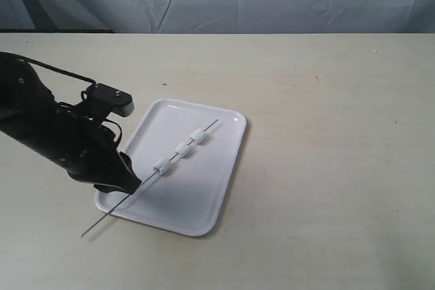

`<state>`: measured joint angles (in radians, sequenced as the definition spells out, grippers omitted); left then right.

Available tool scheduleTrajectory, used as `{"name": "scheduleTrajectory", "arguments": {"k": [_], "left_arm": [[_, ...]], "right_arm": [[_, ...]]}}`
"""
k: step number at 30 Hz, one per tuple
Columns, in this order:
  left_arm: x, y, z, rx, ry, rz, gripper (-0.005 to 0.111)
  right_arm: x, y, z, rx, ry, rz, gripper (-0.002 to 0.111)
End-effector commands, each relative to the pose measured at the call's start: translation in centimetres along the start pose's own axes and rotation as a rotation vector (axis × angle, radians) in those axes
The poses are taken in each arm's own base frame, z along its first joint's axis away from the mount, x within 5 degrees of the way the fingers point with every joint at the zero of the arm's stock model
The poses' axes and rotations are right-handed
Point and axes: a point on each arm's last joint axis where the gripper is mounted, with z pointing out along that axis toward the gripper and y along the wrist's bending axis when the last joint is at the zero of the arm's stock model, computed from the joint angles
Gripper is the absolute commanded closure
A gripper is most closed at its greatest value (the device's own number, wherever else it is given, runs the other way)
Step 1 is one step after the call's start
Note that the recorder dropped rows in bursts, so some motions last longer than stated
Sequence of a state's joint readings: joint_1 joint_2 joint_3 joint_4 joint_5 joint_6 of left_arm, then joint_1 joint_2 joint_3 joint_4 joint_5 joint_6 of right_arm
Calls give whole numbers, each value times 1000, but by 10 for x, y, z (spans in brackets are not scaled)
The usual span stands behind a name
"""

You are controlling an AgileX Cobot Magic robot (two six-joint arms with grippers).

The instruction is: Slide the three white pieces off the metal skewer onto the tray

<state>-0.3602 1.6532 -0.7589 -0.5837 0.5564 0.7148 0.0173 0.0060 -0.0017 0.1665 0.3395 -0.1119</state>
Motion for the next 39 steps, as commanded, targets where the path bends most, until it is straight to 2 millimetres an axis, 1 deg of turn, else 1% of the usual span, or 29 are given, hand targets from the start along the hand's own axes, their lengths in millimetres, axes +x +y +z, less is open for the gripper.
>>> {"name": "scheduleTrajectory", "arguments": {"k": [1,5,13,15,17,23,24,29,33,39], "left_arm": [[-10,-4,9,-27,-2,73,69],[-11,1,18,-40,28,67,69],[-5,4,39,0,134,50,69],[-3,4,43,8,153,42,70],[-1,4,46,16,174,17,77],[6,3,53,53,249,10,105],[7,3,53,55,253,9,107],[10,2,54,75,285,6,107],[7,1,53,91,292,6,107],[-1,-5,36,127,308,9,107]], "right_arm": [[0,0,0,6,-9,-1,109],[0,0,0,6,-9,-1,109],[0,0,0,6,-9,-1,109],[0,0,0,6,-9,-1,109],[0,0,0,6,-9,-1,109],[0,0,0,6,-9,-1,109],[0,0,0,6,-9,-1,109],[0,0,0,6,-9,-1,109],[0,0,0,6,-9,-1,109],[0,0,0,6,-9,-1,109]]}}
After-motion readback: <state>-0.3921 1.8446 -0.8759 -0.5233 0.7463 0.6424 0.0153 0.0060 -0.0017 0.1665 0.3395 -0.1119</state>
